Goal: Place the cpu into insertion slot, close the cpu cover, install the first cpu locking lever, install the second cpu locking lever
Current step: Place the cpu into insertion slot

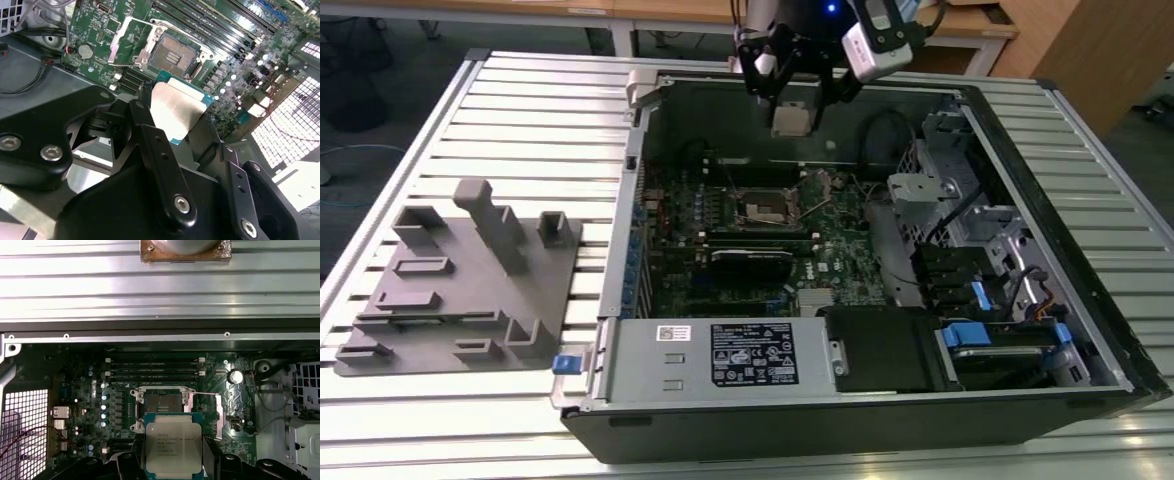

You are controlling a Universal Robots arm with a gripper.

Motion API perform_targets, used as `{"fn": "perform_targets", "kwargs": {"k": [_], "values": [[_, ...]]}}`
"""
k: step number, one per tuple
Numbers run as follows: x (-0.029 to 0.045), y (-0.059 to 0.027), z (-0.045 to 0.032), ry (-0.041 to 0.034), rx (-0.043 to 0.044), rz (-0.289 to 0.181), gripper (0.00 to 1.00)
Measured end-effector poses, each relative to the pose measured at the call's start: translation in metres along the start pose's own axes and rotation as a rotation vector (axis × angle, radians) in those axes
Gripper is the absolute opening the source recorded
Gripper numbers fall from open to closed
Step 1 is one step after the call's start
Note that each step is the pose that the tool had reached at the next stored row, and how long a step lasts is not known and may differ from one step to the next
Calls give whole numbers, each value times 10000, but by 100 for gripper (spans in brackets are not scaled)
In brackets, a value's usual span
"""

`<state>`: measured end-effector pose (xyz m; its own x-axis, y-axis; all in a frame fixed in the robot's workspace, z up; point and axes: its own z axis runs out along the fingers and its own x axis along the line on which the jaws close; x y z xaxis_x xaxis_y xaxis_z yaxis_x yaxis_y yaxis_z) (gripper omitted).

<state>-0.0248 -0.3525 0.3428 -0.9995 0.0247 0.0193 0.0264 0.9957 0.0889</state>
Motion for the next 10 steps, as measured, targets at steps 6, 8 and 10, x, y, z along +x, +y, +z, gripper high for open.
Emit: {"fn": "perform_targets", "kwargs": {"k": [6, 8, 10], "values": [[3, -3, 28, -1, 3, 1, 54], [5, -4, 40, 0, 6, 1, 54], [7, -6, 60, -1, 12, 1, 54]]}}
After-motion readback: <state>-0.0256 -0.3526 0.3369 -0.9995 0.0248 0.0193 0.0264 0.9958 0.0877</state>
